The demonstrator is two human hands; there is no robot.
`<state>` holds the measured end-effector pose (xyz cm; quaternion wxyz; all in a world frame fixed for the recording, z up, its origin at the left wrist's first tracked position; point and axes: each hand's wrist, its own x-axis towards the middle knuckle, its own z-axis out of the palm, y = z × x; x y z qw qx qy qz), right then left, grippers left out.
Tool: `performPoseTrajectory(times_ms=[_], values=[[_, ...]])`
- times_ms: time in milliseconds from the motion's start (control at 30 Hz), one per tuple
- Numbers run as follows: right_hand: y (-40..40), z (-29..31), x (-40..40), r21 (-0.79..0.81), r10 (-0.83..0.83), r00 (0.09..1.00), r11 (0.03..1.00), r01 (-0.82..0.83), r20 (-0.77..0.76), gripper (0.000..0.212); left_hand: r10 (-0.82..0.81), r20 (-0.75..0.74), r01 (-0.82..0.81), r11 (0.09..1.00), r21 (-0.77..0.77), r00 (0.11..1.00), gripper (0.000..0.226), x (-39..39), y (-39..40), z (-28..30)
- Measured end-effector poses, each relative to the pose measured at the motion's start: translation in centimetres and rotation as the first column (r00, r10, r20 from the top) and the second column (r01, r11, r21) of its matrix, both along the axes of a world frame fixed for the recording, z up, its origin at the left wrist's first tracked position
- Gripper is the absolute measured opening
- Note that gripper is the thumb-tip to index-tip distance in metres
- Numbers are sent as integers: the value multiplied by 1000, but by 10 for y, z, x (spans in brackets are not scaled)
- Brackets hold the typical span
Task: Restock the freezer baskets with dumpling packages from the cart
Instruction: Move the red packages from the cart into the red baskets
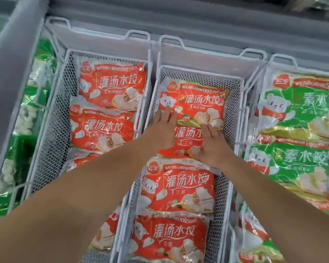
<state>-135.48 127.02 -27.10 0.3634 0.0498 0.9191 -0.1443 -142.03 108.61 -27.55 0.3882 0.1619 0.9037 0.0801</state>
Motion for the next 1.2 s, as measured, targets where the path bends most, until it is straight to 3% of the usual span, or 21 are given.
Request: performPoseTrajectory(times_ms=[133, 233, 367, 600, 800, 1000, 1200], values=[[-2, 25, 11, 5, -31, 998, 999, 31, -56, 88, 12, -48, -10, 999, 47, 999, 81, 6, -4, 23], [-12, 59, 33, 13, -6, 993, 1000, 7, -121, 74, 64, -91, -49, 986, 162, 994, 70, 31, -18, 51], [-28, 106, 71, 17, -18, 988, 1000, 21, -157, 70, 168, -114, -129, 947, 296, 979, 57, 72, -40, 91], [-61, 175, 154, -20, -69, 964, 998, 66, -255, 68, 293, -137, -228, 905, 359, 946, 63, 159, -85, 162], [-86, 219, 231, -28, 8, 949, 999, -18, -315, 66, 374, -226, -281, 892, 354, 900, 63, 255, -116, 199], [-104, 239, 318, -53, 133, 909, 985, -167, -394, 66, 511, -346, -349, 831, 434, 787, 59, 369, -132, 224], [-129, 255, 393, -74, 215, 879, 960, -271, -426, 69, 590, -389, -438, 798, 415, 707, 58, 474, -157, 249]])
